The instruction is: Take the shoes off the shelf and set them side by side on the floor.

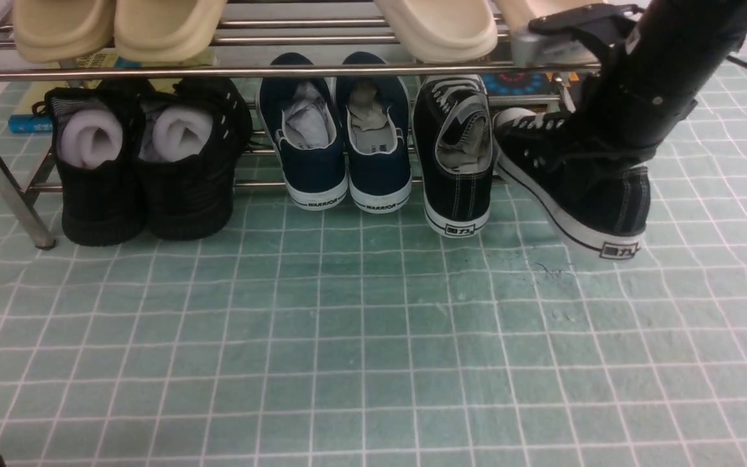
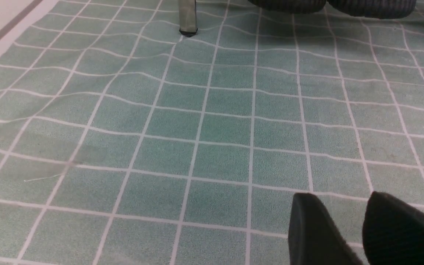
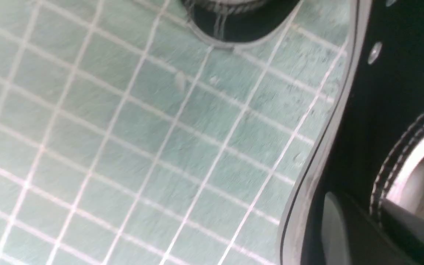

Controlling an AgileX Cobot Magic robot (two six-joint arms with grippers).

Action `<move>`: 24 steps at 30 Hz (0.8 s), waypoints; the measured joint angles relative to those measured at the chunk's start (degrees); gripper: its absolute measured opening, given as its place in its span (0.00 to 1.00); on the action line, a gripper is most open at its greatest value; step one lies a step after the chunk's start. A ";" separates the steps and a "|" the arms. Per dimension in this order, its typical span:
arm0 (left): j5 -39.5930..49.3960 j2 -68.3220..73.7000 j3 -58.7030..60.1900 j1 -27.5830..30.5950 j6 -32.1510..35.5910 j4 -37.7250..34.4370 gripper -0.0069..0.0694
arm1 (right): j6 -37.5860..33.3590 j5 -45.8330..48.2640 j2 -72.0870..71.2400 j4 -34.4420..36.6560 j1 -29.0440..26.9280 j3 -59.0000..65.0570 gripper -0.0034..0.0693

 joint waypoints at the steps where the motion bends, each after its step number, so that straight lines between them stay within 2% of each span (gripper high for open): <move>1: 0.00 0.00 0.00 0.00 0.00 0.00 0.41 | 0.45 0.00 -1.04 0.39 0.00 0.12 0.07; 6: 0.00 -0.04 0.00 0.00 0.00 0.00 0.41 | 4.08 -0.30 -7.53 0.53 0.00 2.76 0.07; 14: 0.00 -0.04 0.00 0.02 0.00 0.00 0.41 | 8.01 -0.16 -19.26 4.40 0.41 18.75 0.07; 19: 0.00 -0.04 0.00 0.02 0.00 0.00 0.41 | 8.25 -1.05 -20.58 4.40 2.99 27.74 0.07; 24: 0.00 -0.06 0.04 0.02 0.00 0.00 0.41 | 8.24 -8.83 -19.10 4.82 7.18 34.42 0.08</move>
